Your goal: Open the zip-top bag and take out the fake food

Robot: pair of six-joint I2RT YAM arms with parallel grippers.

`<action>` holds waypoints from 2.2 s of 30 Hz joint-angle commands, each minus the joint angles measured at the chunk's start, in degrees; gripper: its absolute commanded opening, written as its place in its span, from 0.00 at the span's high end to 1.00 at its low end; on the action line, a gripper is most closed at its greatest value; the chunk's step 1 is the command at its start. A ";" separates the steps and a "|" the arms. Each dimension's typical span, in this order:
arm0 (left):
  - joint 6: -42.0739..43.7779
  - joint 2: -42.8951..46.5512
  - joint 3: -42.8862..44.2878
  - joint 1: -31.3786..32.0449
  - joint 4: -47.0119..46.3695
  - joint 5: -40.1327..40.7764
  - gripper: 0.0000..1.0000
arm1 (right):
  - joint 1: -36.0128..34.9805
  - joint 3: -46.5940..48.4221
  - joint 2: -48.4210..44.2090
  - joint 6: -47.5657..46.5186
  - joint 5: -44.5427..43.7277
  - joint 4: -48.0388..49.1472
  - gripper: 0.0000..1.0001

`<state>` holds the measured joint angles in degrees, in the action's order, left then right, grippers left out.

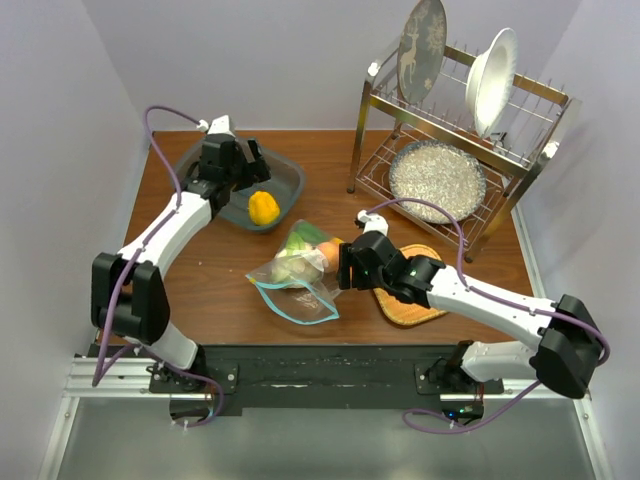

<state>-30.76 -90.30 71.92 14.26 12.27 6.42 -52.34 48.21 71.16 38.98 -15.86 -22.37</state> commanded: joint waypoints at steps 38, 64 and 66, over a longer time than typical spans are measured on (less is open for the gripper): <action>-26.10 44.09 -44.06 48.13 4.71 11.04 0.93 | 6.37 26.69 24.30 -3.57 -1.11 -5.93 0.42; -13.00 28.86 -56.54 48.67 -43.49 15.02 0.28 | 1.71 21.84 15.17 -5.93 -6.46 -14.36 0.30; -14.05 29.83 -57.68 48.67 -41.89 16.17 0.32 | 1.71 21.85 11.40 -5.24 -7.34 -16.03 0.30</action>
<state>-46.59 -62.96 15.44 63.02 -24.14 21.61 -50.46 66.61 90.30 34.63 -18.13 -32.58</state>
